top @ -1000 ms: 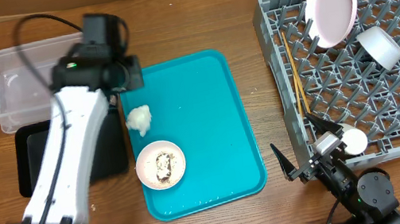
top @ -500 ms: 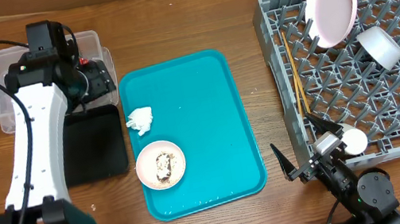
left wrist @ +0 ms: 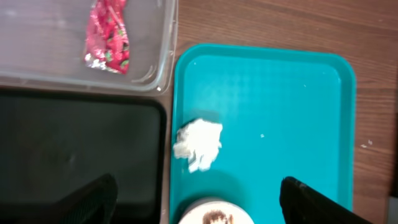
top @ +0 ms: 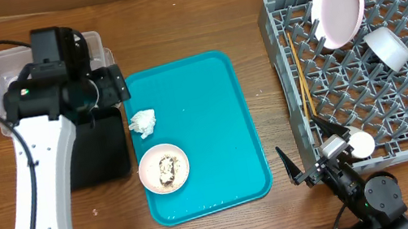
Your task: Sort waste into correct bins and load items into the dishwasher
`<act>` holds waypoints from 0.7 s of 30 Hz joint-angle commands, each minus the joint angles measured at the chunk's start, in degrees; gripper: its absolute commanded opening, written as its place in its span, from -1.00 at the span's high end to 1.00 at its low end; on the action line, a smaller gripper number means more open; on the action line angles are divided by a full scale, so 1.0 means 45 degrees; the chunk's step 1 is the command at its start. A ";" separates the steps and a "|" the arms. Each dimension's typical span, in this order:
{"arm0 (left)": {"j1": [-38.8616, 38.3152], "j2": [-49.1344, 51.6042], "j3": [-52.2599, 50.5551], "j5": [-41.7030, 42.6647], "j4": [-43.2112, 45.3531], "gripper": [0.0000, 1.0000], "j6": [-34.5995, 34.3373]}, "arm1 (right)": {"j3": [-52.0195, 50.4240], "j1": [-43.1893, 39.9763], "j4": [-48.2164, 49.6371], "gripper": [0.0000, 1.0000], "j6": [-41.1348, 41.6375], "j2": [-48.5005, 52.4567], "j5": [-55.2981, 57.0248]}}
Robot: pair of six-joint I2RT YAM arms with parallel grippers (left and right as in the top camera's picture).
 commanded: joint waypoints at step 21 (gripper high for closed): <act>-0.1855 0.7184 -0.2472 -0.2754 0.4634 -0.61 -0.0389 | -0.0131 -0.0073 0.0053 -1.00 0.0000 -0.0151 -0.0078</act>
